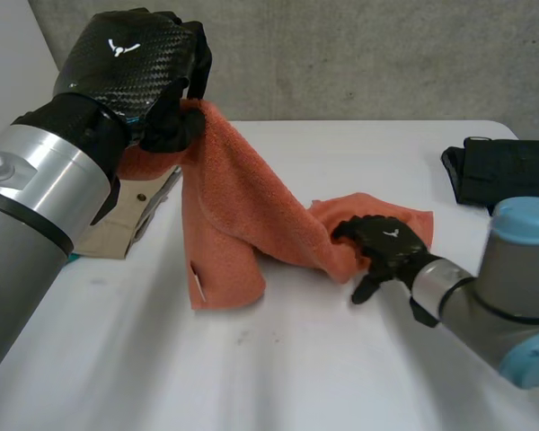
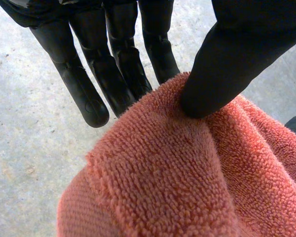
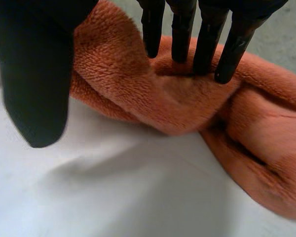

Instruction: Fold the laundry.

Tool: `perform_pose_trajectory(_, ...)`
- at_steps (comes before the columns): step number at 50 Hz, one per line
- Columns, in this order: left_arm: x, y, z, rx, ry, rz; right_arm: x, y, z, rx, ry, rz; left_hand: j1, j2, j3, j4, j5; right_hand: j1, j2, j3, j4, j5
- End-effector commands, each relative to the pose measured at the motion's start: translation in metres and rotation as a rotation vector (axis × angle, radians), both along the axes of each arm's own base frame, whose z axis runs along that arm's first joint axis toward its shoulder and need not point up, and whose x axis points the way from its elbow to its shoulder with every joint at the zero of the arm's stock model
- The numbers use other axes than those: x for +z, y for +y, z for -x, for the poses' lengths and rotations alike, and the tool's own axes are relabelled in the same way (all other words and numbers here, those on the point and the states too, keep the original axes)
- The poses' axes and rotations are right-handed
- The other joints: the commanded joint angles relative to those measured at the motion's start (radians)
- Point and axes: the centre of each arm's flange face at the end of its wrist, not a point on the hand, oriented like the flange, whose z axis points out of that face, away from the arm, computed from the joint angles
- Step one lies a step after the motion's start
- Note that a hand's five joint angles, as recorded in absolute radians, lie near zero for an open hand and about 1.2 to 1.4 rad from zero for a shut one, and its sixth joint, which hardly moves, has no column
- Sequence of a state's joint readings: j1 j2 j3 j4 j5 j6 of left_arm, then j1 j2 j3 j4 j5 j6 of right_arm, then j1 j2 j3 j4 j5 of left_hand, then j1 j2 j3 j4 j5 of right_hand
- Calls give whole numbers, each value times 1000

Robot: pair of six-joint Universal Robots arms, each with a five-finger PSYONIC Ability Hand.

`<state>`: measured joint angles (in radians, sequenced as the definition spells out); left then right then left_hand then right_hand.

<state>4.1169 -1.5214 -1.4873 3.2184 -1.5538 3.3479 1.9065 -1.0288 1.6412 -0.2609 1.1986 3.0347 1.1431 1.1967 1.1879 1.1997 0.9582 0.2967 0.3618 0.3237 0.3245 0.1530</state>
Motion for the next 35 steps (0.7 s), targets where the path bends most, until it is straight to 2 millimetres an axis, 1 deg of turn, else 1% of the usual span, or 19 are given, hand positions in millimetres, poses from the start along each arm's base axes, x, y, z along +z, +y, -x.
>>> perform_pose_trajectory(1, 1, 1, 0, -2, 4, 2, -15, -4, -30, 4, 0, 49, 253, 200, 208, 197, 264, 222, 157, 195, 194, 191)
perform_pose_trajectory(2, 1, 1, -1, 0, 5, 1, -17, -5, -32, 6, 2, 50, 253, 200, 208, 197, 264, 322, 257, 295, 294, 291)
perform_pose_trajectory(3, 1, 1, -1, -1, 6, 0, -20, -7, -36, 6, 10, 58, 253, 200, 208, 197, 264, 759, 693, 732, 731, 728)
perform_pose_trajectory(4, 1, 1, -1, -1, 7, -1, -21, -8, -38, 9, 10, 61, 253, 200, 208, 197, 264, 1065, 1000, 1038, 1037, 1034)
perform_pose_trajectory(6, 2, 1, -1, -1, 8, 0, -19, -11, -37, -5, 9, 69, 253, 200, 208, 197, 264, 1100, 1034, 1073, 1072, 1069)
perform_pose_trajectory(9, 1, 0, -1, 1, 6, 0, -4, -13, -29, -32, 33, 94, 253, 200, 208, 197, 264, 1100, 1034, 1073, 1072, 1069)
perform_pose_trajectory(10, 1, -1, -2, 5, 6, 0, 7, -12, -26, -32, 37, 115, 253, 200, 208, 197, 264, 1100, 1034, 1073, 1072, 1069)
perform_pose_trajectory(11, 1, -1, -2, 6, 4, 0, 41, -10, -20, -32, 44, 181, 253, 200, 208, 197, 264, 1100, 1034, 1073, 1072, 1069)
perform_pose_trajectory(13, -1, -2, -3, 9, -6, -10, 69, -9, -8, -41, 76, 229, 253, 200, 208, 197, 264, 1100, 1034, 1073, 1072, 1069)
perform_pose_trajectory(14, -2, -2, -4, 12, -14, -16, 84, -8, 0, -46, 97, 248, 253, 200, 208, 197, 264, 1100, 1034, 1073, 1072, 1069)
perform_pose_trajectory(15, -5, -4, -6, 23, -27, -33, 108, -7, 17, -54, 154, 266, 253, 200, 208, 197, 264, 1100, 1034, 1073, 1072, 1069)
perform_pose_trajectory(19, -18, -12, -17, 64, -79, -107, 147, -1, 48, -10, 332, 259, 253, 200, 208, 197, 264, 1100, 1034, 1073, 1072, 1069)
perform_pose_trajectory(22, -32, -18, -23, 85, -116, -171, 168, 6, 60, 50, 449, 239, 253, 200, 208, 197, 264, 1100, 1034, 1073, 1072, 1069)
perform_pose_trajectory(23, -44, -18, -23, 85, -144, -222, 173, 8, 61, 65, 468, 239, 253, 200, 208, 197, 264, 1100, 1034, 1073, 1072, 1069)
perform_pose_trajectory(26, -67, -18, -21, 79, -196, -304, 186, 7, 64, 94, 515, 249, 253, 200, 208, 197, 264, 1100, 1034, 1073, 1072, 1069)
perform_pose_trajectory(27, -80, -19, -19, 71, -217, -346, 187, 5, 65, 91, 521, 256, 253, 200, 208, 197, 264, 1100, 1034, 1073, 1072, 1069)
perform_pose_trajectory(29, -90, -19, -17, 66, -232, -375, 186, 0, 63, 98, 526, 267, 253, 200, 208, 197, 264, 1100, 1034, 1073, 1072, 1069)
perform_pose_trajectory(33, -106, -21, -12, 57, -255, -419, 158, -25, 57, 114, 532, 258, 253, 200, 208, 197, 264, 1100, 1034, 1073, 1072, 1069)
perform_pose_trajectory(35, -115, -28, -8, 59, -257, -432, 135, -36, 40, 156, 535, 298, 253, 200, 208, 197, 264, 1100, 1034, 1073, 1072, 1069)
